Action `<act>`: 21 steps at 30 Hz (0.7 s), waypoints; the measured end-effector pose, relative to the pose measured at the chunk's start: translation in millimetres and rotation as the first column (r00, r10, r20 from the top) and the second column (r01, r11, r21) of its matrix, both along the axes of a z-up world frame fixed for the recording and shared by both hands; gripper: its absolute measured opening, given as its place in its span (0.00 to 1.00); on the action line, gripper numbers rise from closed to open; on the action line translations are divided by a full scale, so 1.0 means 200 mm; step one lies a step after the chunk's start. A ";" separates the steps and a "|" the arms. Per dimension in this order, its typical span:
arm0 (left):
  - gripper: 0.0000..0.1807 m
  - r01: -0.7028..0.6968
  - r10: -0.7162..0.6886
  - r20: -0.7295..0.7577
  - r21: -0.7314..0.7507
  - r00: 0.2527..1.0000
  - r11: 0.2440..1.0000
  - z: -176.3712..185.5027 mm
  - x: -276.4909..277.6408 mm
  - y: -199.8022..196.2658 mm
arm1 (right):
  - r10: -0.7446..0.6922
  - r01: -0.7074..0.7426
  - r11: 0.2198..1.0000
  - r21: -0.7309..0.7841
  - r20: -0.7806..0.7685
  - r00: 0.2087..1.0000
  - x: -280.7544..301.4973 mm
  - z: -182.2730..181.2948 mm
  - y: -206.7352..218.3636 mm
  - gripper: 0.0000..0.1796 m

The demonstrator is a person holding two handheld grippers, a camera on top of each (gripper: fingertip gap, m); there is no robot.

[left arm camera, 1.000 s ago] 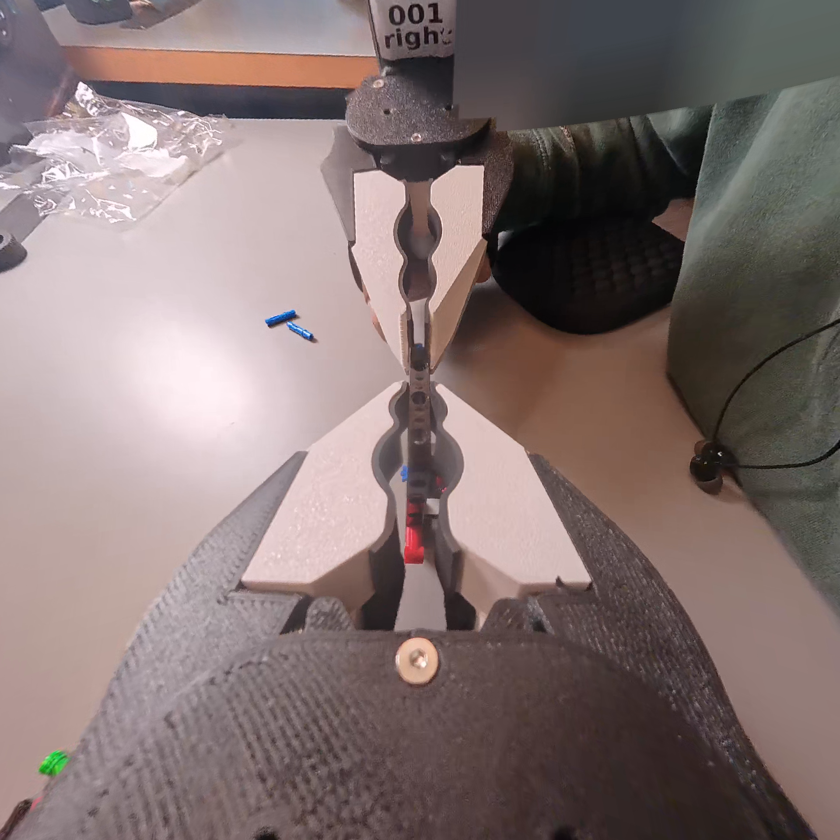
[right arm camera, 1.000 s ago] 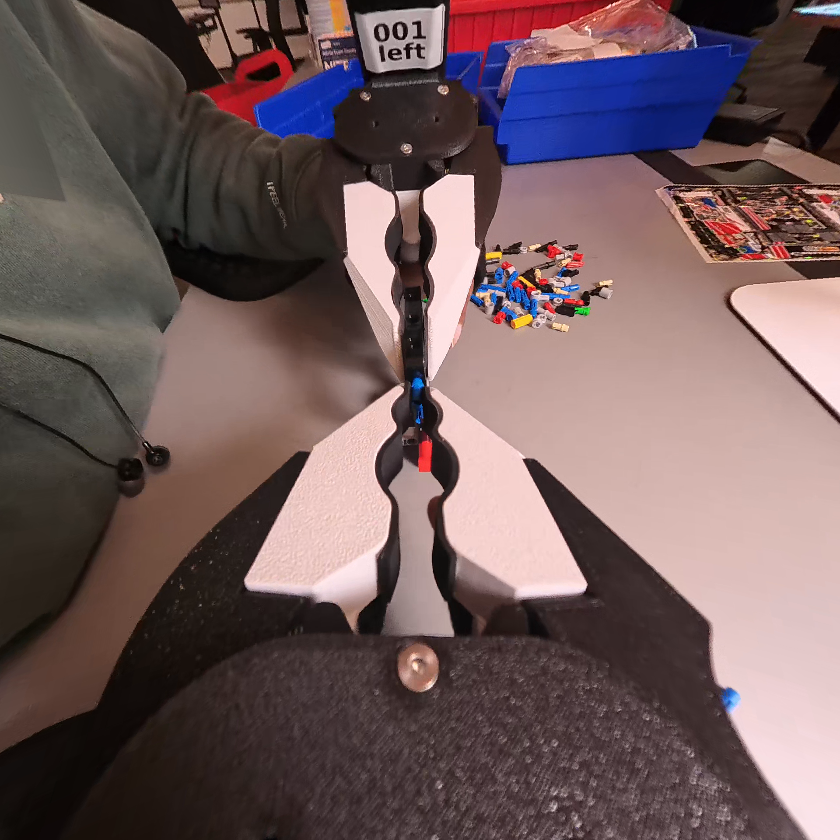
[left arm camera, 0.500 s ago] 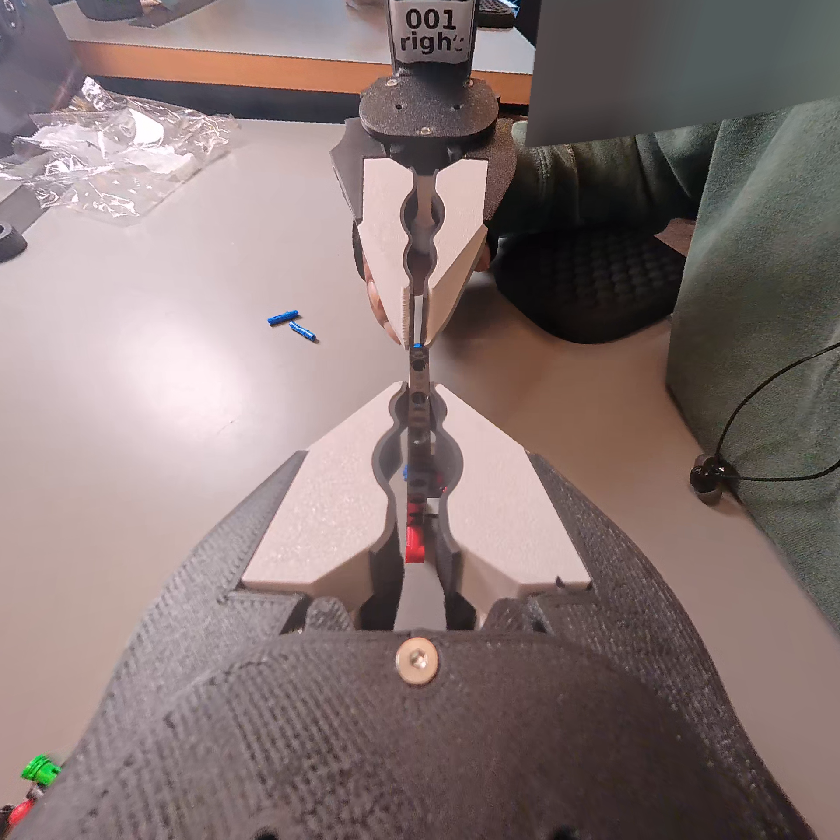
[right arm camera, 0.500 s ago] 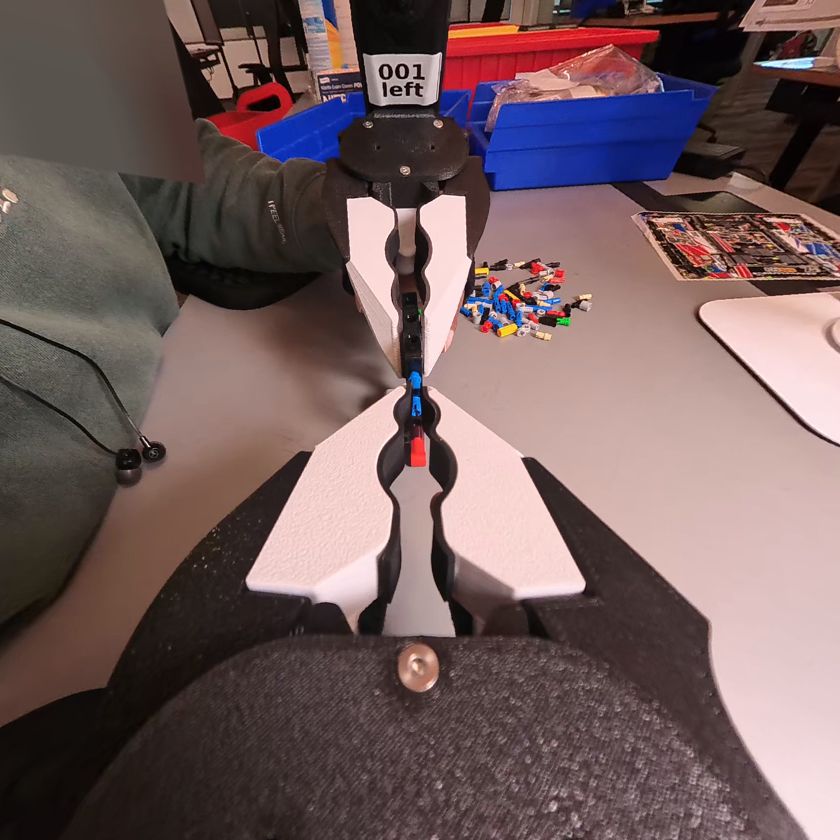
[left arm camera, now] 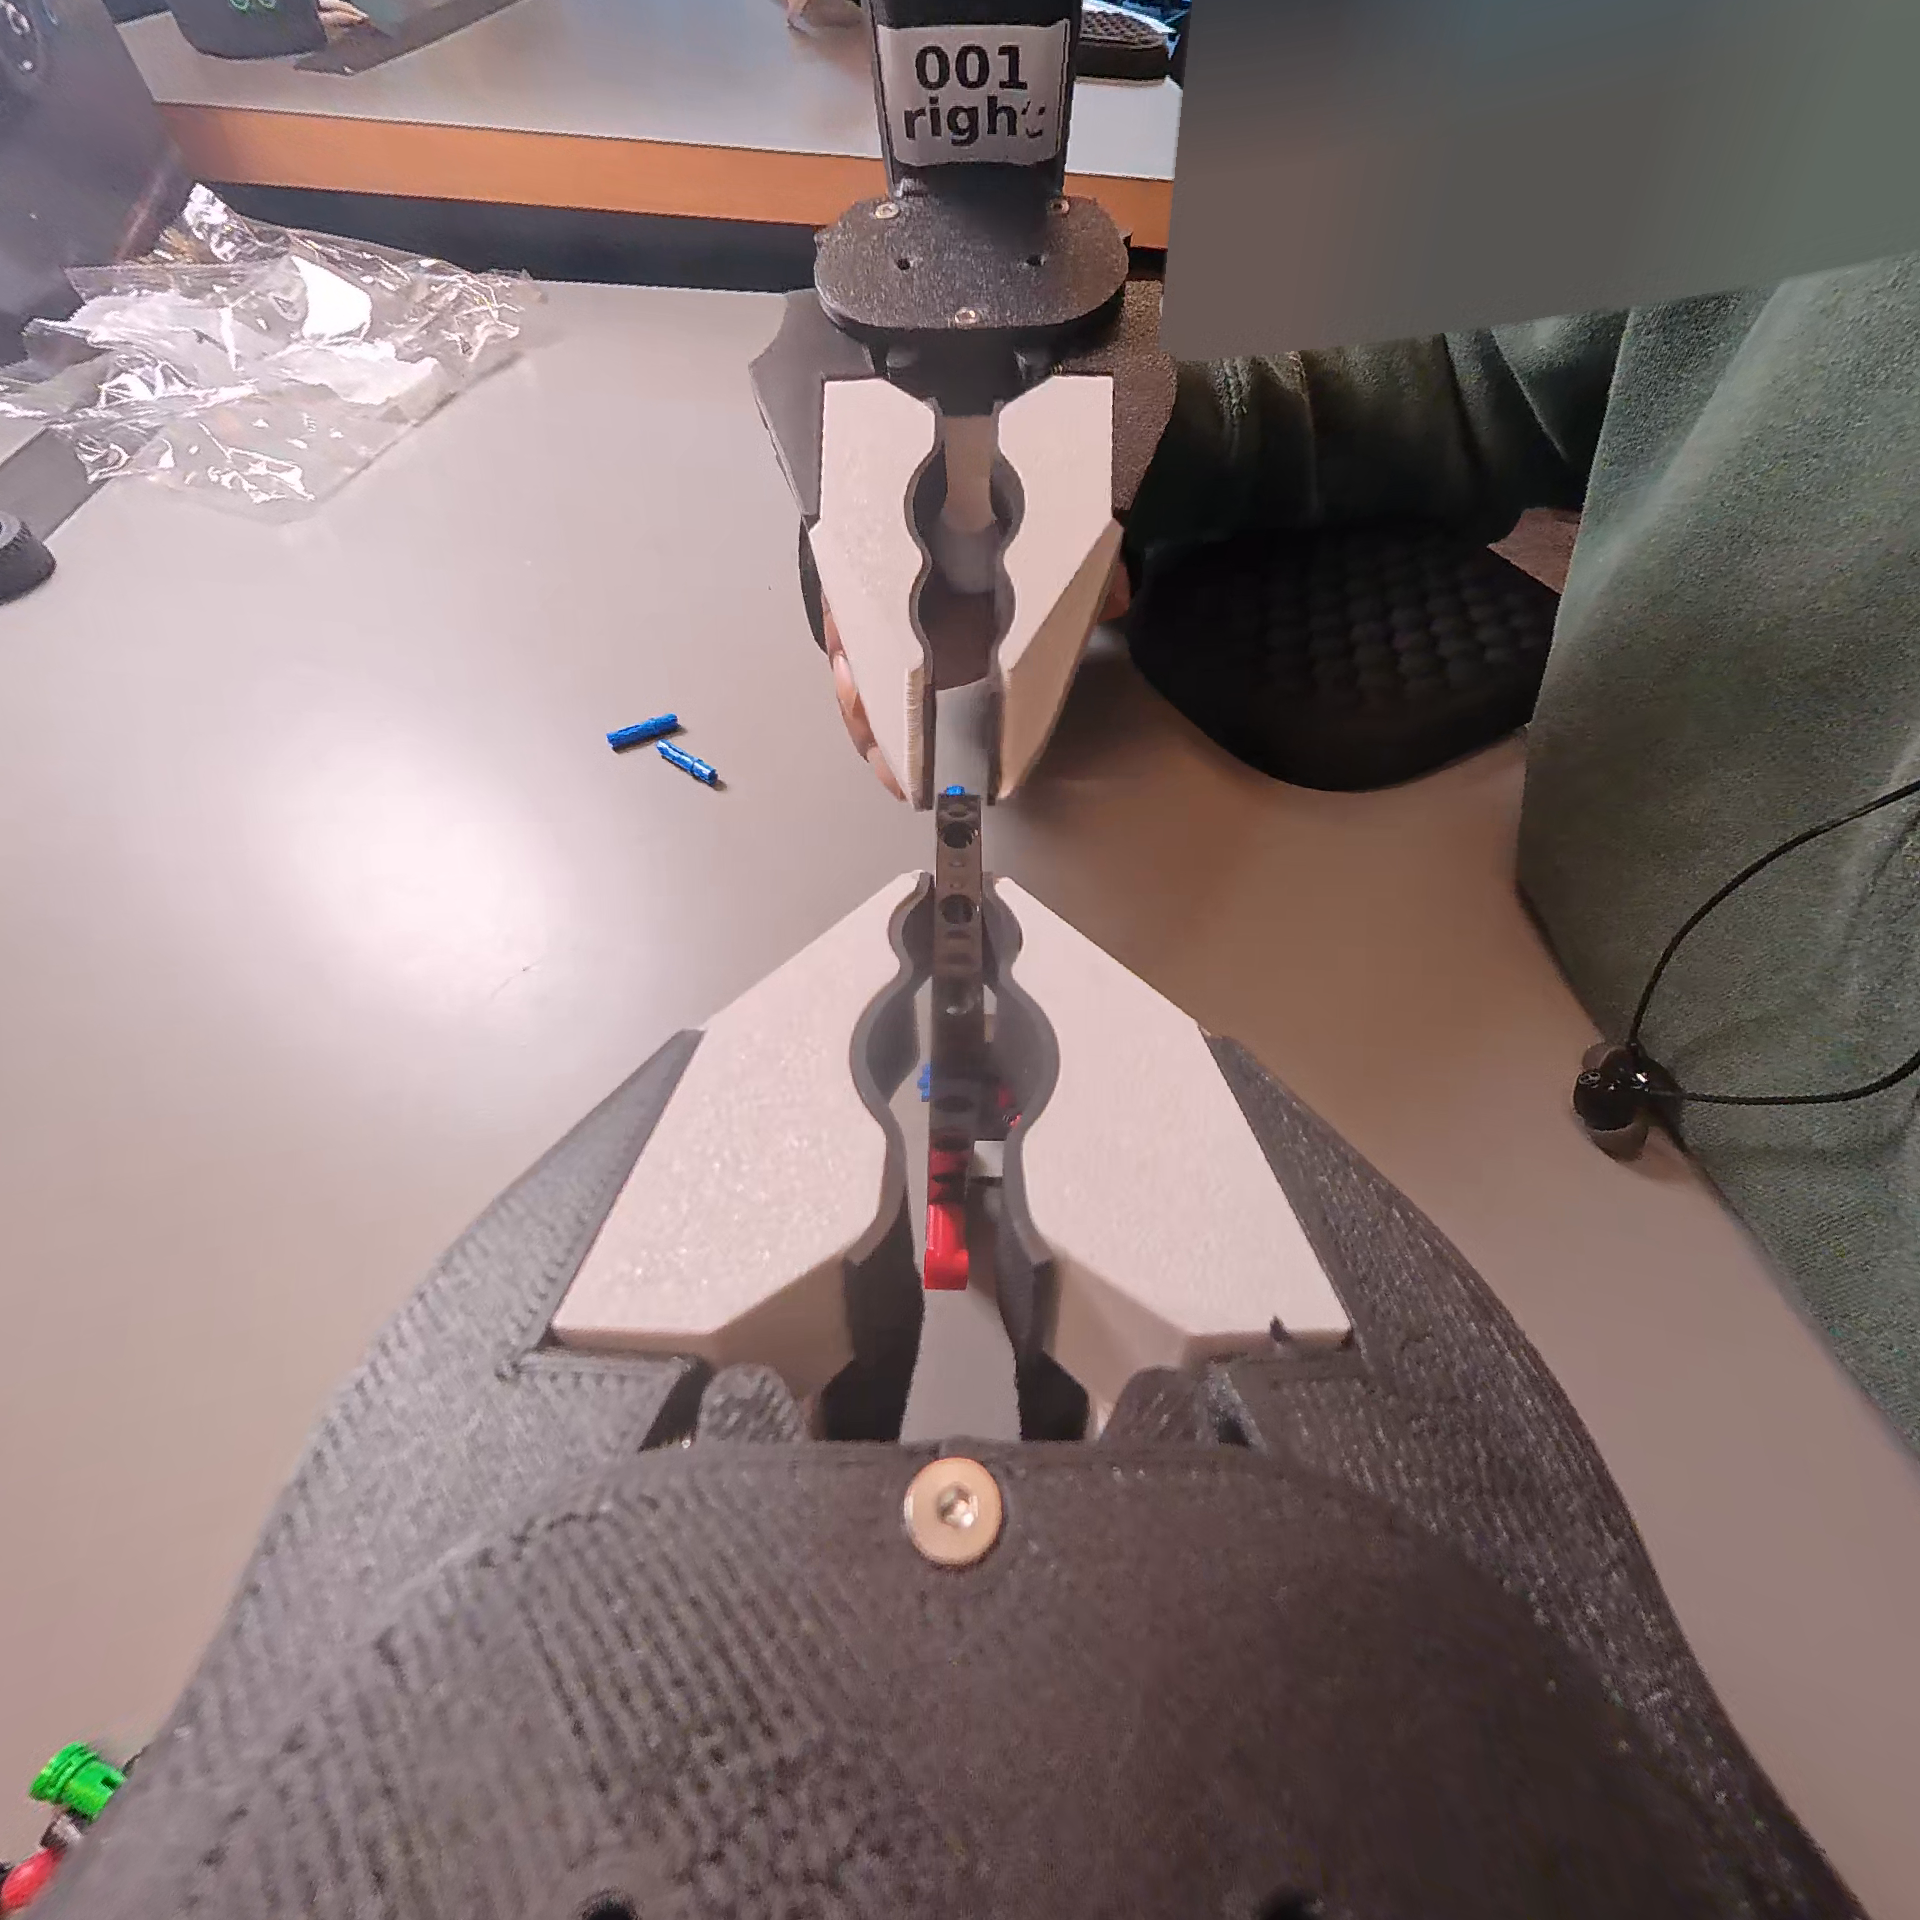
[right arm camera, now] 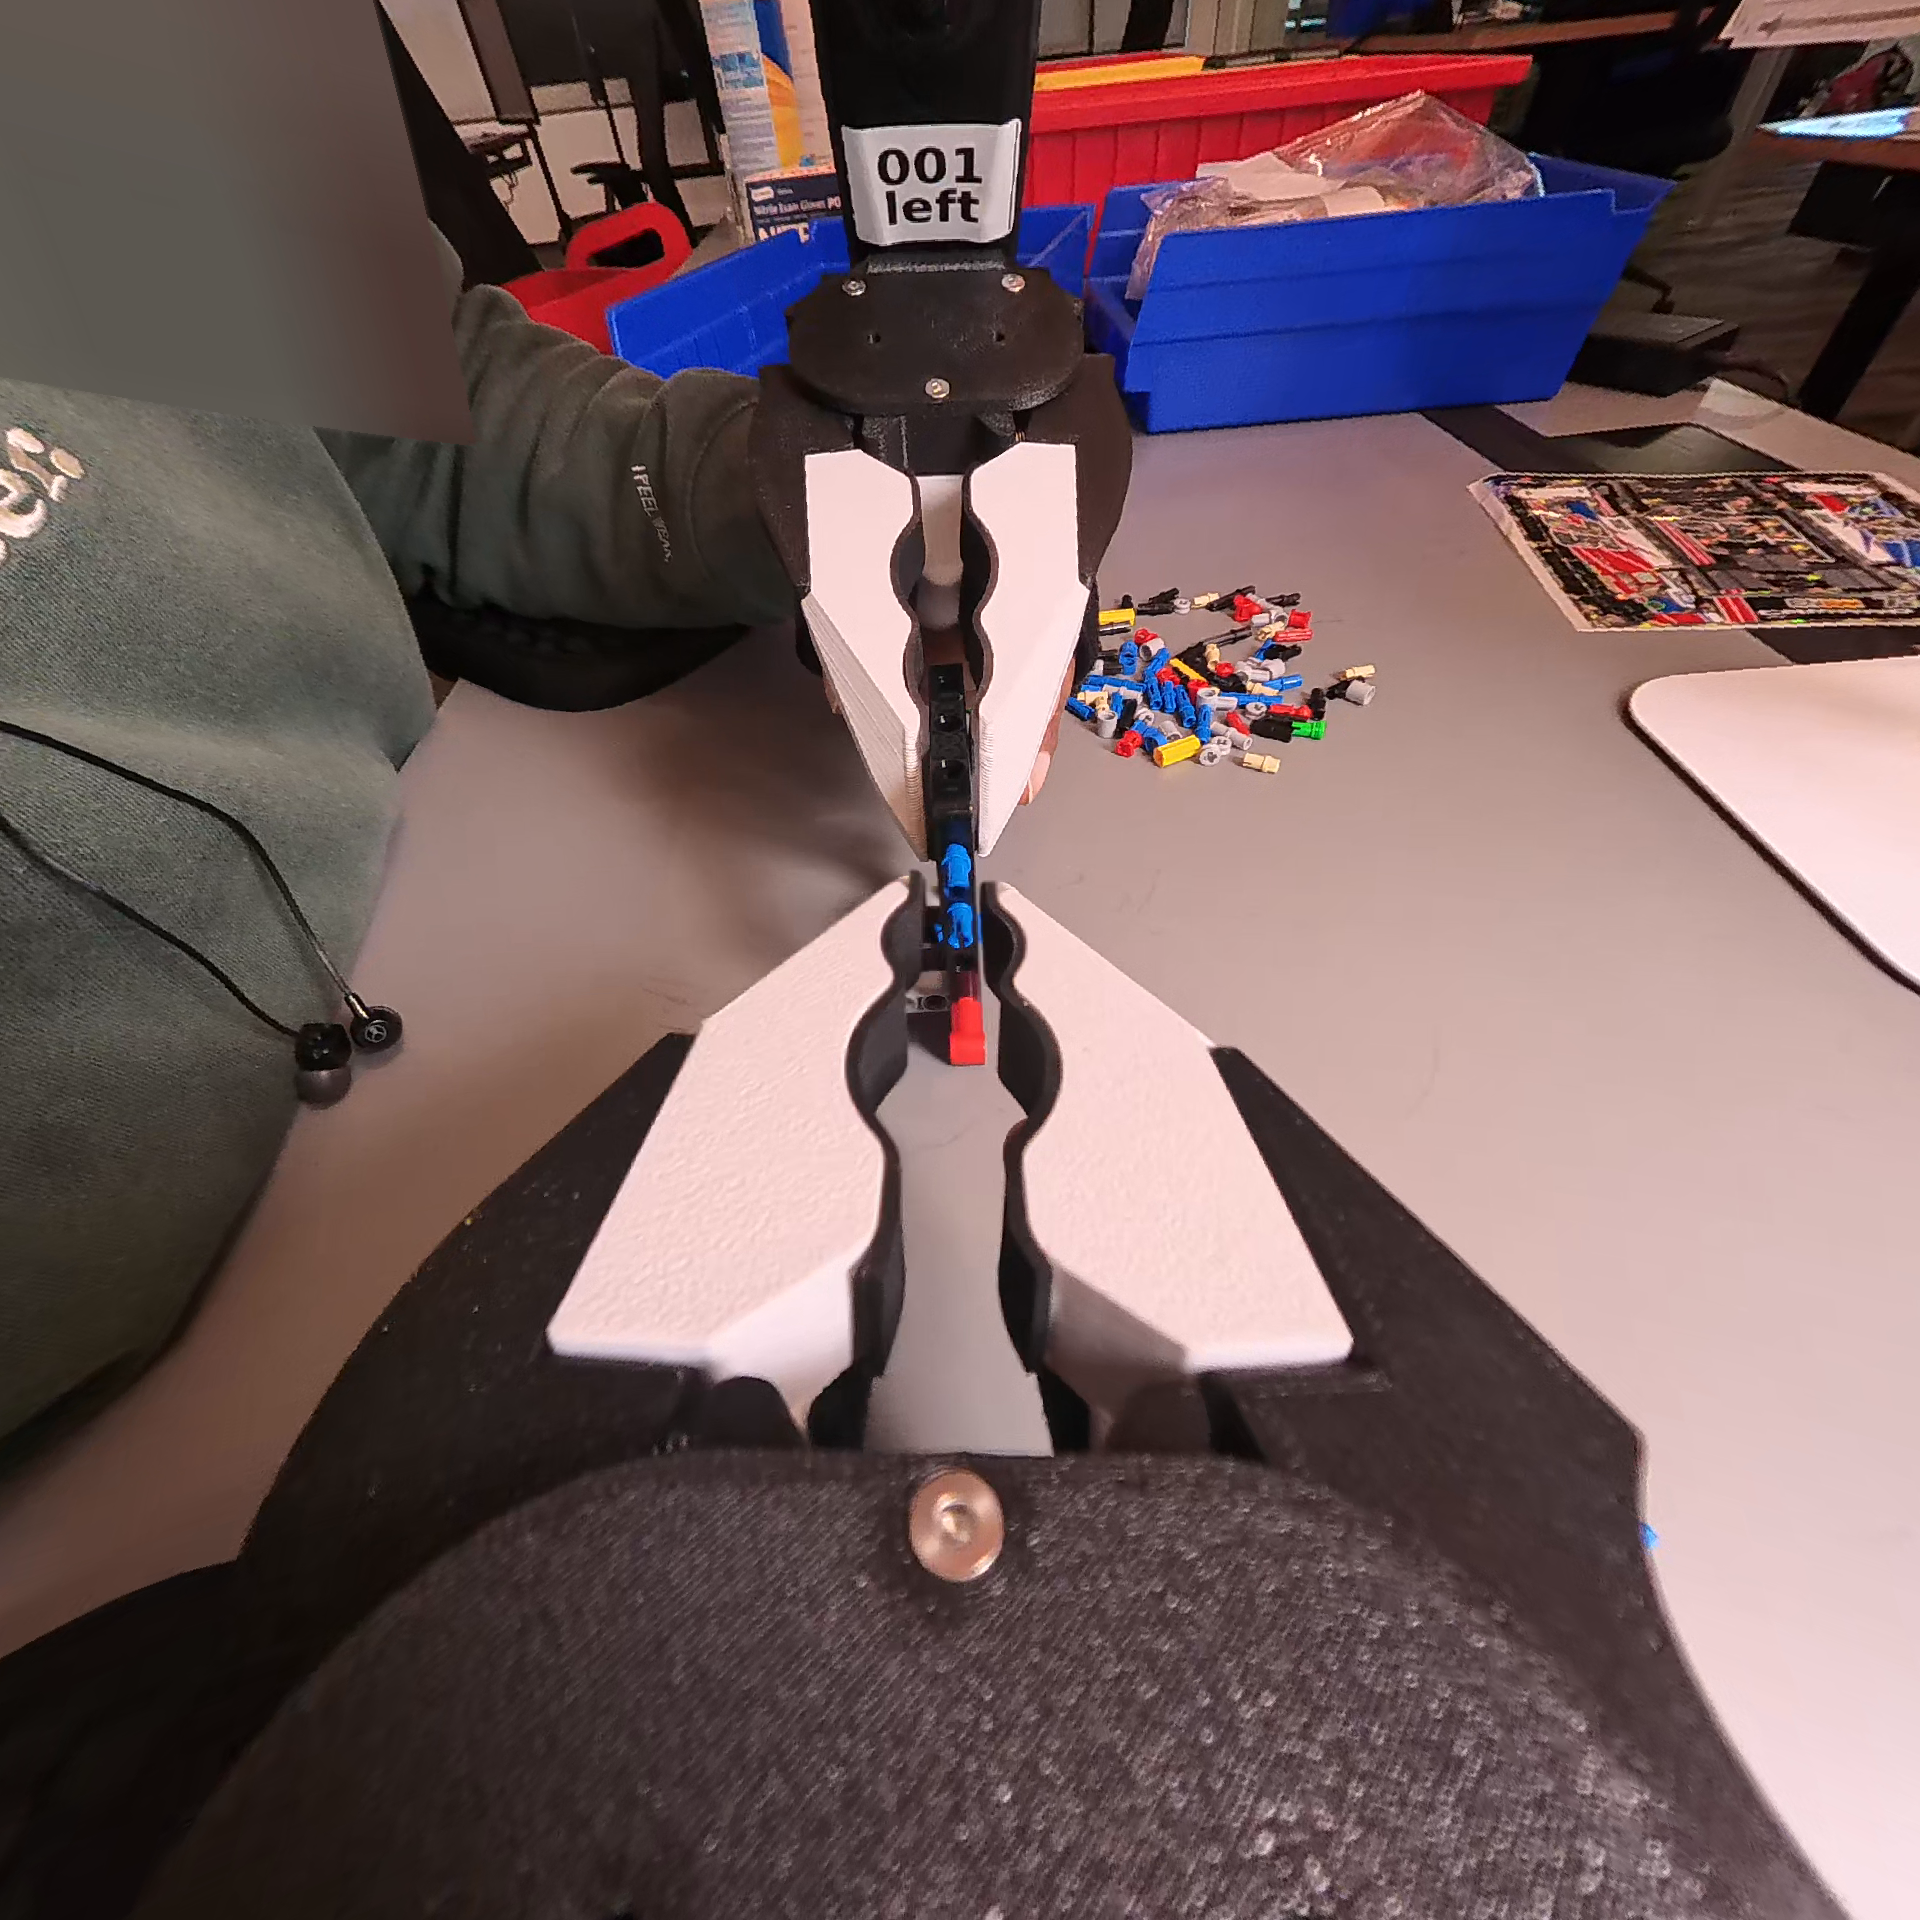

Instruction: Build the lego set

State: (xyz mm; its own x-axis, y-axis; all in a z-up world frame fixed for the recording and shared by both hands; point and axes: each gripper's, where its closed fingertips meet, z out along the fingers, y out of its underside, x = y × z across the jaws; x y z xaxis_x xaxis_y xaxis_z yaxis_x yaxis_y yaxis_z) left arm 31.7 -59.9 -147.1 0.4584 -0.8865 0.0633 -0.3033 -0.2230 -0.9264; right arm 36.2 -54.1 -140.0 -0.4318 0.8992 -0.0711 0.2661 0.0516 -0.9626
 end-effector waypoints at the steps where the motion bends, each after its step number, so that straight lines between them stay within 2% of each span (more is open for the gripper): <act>1: 0.04 0.000 0.000 0.001 0.000 1.000 1.000 0.00 0.00 0.00 | 0.002 -0.002 1.000 0.002 0.003 1.000 0.00 0.00 0.00 0.05; 4: 0.03 0.001 -0.001 0.000 0.001 1.000 1.000 0.00 0.00 0.00 | -0.010 0.010 1.000 0.013 -0.005 1.000 -0.01 0.00 0.00 0.01; 17: 0.03 -0.001 0.001 -0.027 -0.001 1.000 1.000 0.00 -0.01 -0.01 | -0.018 0.018 1.000 -0.014 0.013 1.000 -0.04 0.00 -0.01 0.00; 21: 0.04 0.000 0.000 0.008 -0.031 1.000 1.000 0.00 -0.01 -0.01 | -0.021 0.022 0.999 -0.024 0.011 1.000 -0.04 0.00 -0.01 0.00</act>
